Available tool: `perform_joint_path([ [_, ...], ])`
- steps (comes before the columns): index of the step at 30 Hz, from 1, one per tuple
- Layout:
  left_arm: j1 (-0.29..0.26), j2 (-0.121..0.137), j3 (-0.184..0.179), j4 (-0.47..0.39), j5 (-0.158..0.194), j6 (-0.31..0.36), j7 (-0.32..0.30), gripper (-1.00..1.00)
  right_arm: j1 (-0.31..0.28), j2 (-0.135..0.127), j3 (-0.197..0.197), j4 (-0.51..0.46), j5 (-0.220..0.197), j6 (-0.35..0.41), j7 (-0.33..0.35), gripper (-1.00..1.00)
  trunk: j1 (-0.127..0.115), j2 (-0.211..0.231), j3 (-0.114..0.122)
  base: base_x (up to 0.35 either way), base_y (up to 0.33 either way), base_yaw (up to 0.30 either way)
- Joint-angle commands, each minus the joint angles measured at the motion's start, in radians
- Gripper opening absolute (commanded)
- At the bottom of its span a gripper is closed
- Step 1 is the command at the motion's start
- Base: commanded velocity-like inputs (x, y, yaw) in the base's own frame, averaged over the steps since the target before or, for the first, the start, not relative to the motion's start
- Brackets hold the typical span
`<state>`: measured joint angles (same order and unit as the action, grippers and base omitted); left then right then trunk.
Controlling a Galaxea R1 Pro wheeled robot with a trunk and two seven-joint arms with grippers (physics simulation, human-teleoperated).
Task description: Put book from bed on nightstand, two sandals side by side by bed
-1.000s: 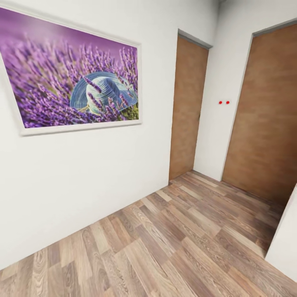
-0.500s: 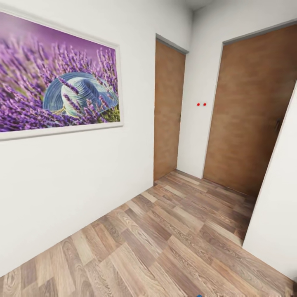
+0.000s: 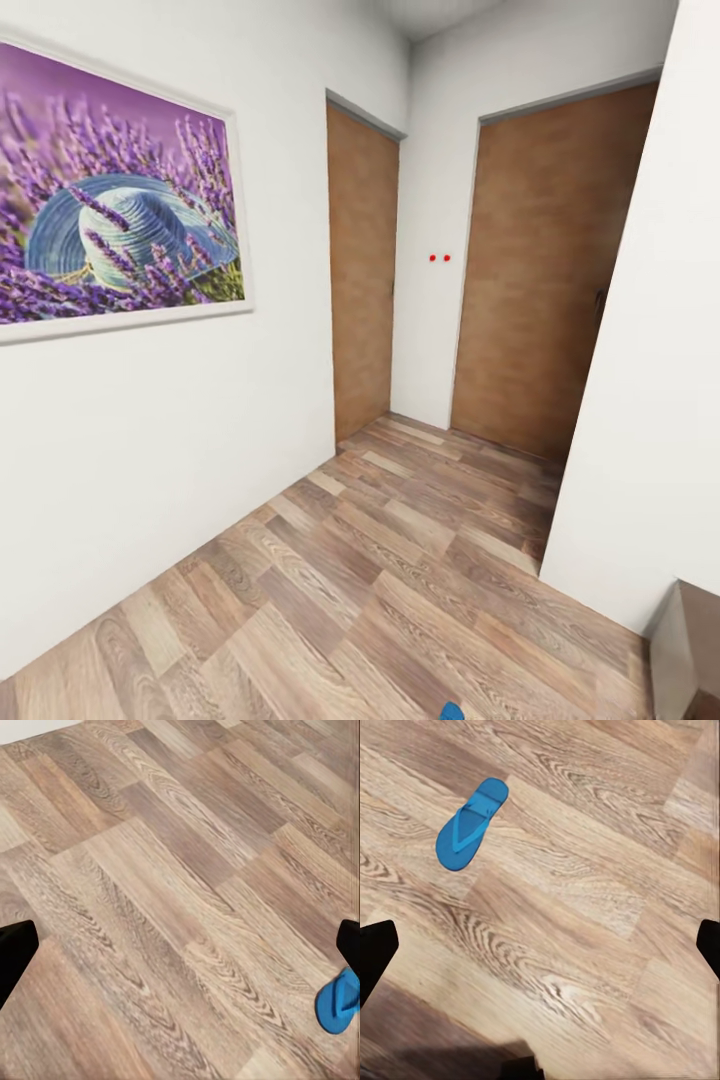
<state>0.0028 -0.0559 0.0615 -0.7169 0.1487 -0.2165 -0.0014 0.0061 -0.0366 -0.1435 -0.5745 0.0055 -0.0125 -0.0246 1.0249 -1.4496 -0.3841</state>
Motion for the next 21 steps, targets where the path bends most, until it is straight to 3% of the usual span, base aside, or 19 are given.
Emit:
perform_joint_path([
  [1, 0.000, -0.001, 0.001, -0.001, 0.006, -0.001, 0.000, 1.00, 0.000, 0.000, 0.000, -0.001, 0.000, -0.001, -0.002, 1.00, 0.000, 0.000, 0.000, 0.000, 0.000, -0.278],
  [21, 0.000, 0.000, 0.001, -0.001, 0.006, -0.001, 0.000, 1.00, 0.000, -0.002, -0.002, -0.001, -0.003, -0.001, -0.002, 1.00, 0.000, 0.000, 0.017, 0.000, 0.000, -0.278],
])
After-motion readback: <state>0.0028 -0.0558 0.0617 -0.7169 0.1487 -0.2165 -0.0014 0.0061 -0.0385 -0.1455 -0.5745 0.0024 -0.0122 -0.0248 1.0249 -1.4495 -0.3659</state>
